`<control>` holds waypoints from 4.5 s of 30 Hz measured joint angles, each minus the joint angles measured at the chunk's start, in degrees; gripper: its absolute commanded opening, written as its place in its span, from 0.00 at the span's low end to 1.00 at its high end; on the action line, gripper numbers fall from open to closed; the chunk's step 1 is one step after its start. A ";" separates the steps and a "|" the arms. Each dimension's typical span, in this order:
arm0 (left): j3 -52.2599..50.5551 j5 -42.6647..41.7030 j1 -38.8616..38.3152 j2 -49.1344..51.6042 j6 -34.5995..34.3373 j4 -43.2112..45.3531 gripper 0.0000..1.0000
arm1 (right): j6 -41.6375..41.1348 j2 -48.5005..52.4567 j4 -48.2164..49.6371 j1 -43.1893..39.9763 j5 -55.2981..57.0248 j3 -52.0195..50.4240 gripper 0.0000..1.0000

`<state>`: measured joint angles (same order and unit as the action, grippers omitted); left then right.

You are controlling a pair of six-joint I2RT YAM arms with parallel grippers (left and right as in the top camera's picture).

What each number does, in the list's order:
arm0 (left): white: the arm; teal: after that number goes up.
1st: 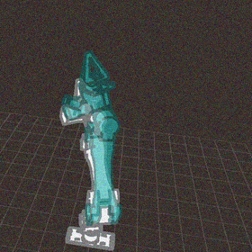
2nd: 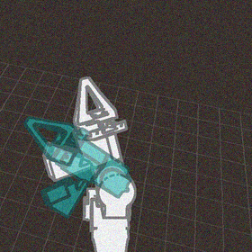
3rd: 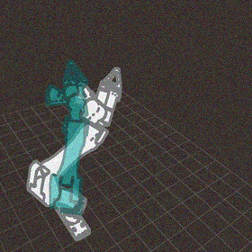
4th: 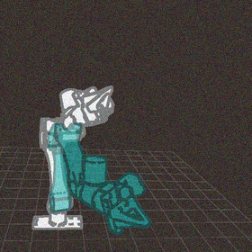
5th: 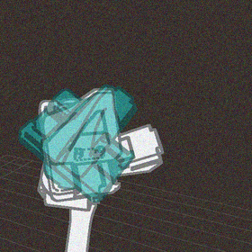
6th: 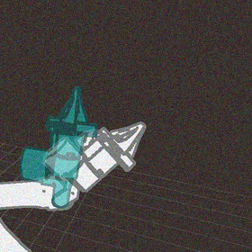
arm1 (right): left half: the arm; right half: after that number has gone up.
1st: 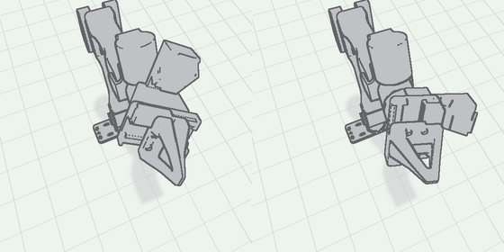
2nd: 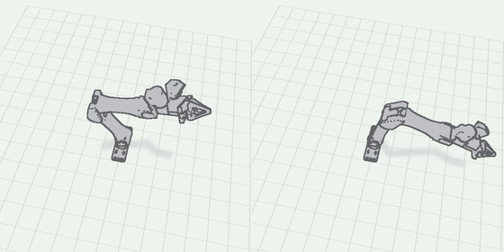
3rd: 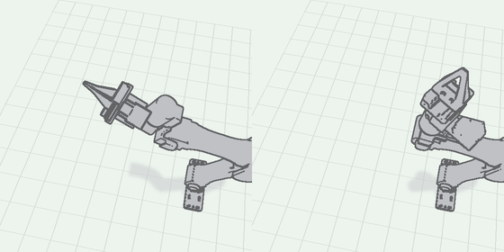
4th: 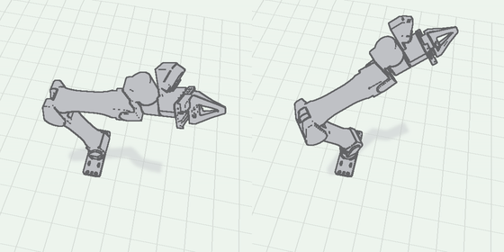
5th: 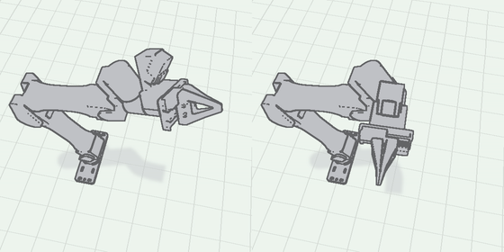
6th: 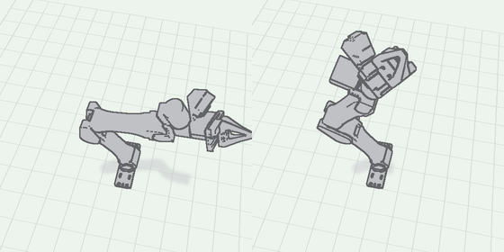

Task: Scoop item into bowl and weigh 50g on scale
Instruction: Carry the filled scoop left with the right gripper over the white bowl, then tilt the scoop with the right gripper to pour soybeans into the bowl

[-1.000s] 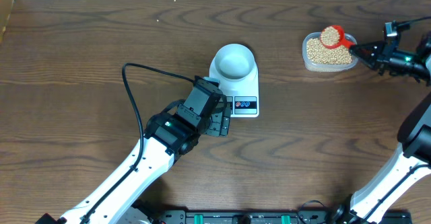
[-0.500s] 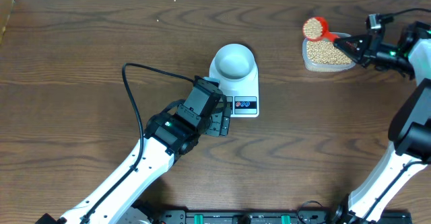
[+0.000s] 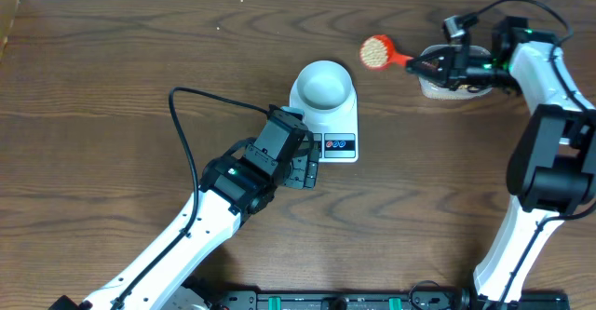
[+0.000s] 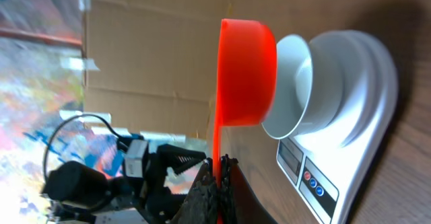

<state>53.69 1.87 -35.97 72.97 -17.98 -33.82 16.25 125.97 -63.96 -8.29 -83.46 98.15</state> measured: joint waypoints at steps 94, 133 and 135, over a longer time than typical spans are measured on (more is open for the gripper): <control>0.00 0.00 0.00 0.00 0.00 0.00 0.88 | -13.92 -5.09 5.99 19.63 41.11 9.16 0.01; 0.00 0.00 0.00 0.00 0.00 0.00 0.88 | -8.66 -8.98 4.61 24.30 55.04 9.16 0.01; 0.00 0.00 0.00 0.00 0.00 0.00 0.88 | -8.35 -9.05 4.61 24.30 55.04 9.16 0.01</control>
<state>53.69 1.87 -35.97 72.97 -17.98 -33.82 7.90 116.92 -59.35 16.01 -28.42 107.31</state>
